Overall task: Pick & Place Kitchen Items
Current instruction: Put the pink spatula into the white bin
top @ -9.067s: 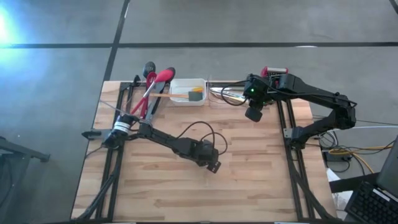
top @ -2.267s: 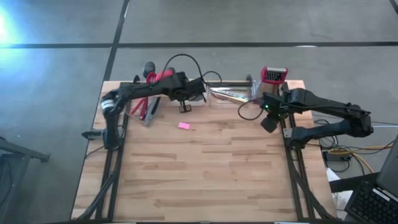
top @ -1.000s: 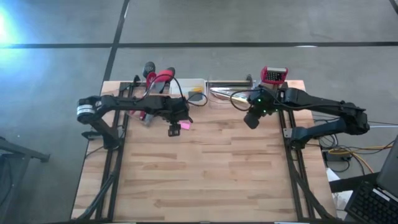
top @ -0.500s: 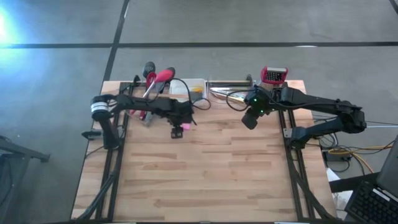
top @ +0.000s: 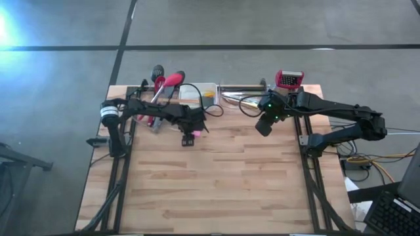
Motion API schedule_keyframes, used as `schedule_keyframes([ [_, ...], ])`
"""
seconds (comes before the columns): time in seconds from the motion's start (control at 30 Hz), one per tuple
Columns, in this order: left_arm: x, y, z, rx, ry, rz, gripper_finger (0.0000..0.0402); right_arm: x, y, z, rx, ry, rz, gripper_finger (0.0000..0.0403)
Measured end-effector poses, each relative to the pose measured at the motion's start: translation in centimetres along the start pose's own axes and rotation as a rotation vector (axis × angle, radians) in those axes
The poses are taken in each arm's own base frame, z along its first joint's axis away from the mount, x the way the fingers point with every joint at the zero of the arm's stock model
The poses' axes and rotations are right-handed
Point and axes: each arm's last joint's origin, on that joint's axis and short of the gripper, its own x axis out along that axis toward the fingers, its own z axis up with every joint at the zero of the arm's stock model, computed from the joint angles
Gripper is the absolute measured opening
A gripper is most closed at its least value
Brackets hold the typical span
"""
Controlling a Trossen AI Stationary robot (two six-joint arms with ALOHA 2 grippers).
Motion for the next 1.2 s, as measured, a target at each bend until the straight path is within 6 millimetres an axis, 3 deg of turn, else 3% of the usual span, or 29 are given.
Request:
schedule_keyframes([
  [0.17, 0.1, 0.1, 0.2, 0.003, -0.016, 0.029, 0.0156, 0.0, 0.0, 0.0, 0.000, -0.001, 0.000, 0.0065],
  [0.33, 0.0, 0.3, 0.5, -0.003, -0.037, 0.055, 0.0033, 0.0, 0.0, 0.0, 0.000, -0.001, 0.000, 0.0065],
  [0.63, -1.4, 0.1, 1.3, 0.001, -0.018, 0.046, 0.0028, 0.0, 0.0, 0.0, 0.000, 0.002, 0.000, 0.0078],
  [0.9, -6.2, 0.7, 3.6, 0.024, -0.001, 0.114, 0.0028, 0.0, 0.0, -0.1, -0.023, 0.005, 0.001, 0.0071],
  [1.2, -11.3, 3.1, 6.5, 0.097, -0.095, 0.380, 0.0028, 0.0, 0.0, -0.1, -0.027, 0.008, 0.000, 0.0061],
])
